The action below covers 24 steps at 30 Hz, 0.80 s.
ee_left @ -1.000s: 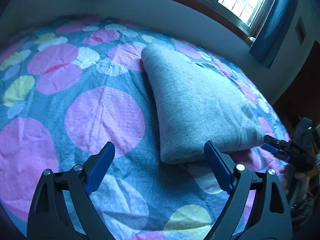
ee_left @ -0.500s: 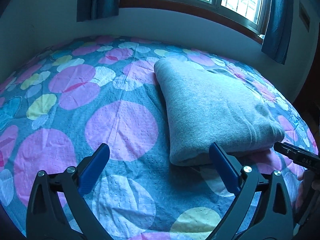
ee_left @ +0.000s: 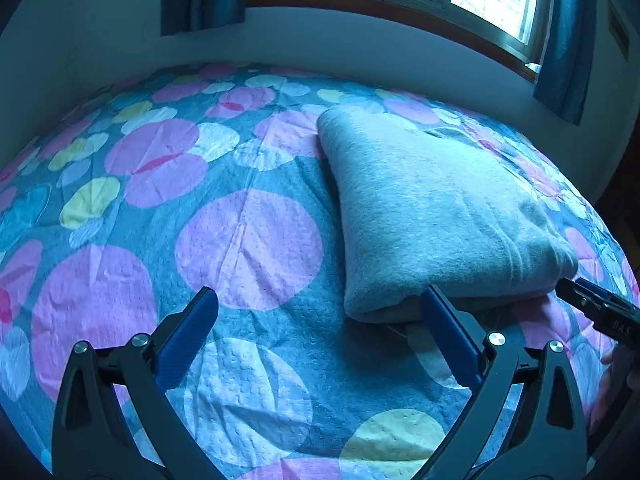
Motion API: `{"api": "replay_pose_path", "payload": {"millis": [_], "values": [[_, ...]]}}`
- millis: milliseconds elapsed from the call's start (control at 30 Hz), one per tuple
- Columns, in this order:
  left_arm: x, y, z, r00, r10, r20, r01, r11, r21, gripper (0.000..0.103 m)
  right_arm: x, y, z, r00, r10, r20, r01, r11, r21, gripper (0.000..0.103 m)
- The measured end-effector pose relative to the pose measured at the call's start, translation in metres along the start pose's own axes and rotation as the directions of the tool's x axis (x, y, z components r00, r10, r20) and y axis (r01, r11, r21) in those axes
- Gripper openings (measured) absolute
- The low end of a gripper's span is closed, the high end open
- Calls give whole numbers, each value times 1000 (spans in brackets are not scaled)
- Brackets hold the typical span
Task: Fold small clothes
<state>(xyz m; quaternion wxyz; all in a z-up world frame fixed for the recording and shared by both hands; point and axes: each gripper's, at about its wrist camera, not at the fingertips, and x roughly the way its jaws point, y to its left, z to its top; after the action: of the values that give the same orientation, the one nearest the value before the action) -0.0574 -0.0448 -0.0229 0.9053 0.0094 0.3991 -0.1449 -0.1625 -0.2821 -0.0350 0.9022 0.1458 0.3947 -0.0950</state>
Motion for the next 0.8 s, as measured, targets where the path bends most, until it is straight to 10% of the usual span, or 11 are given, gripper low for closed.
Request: {"api": "replay_pose_path", "payload": {"millis": [800], "values": [[1, -2, -5, 1000, 3, -17, -2, 1000, 8, 101, 11, -3, -5, 999, -36, -39, 36, 999, 6, 86]]}}
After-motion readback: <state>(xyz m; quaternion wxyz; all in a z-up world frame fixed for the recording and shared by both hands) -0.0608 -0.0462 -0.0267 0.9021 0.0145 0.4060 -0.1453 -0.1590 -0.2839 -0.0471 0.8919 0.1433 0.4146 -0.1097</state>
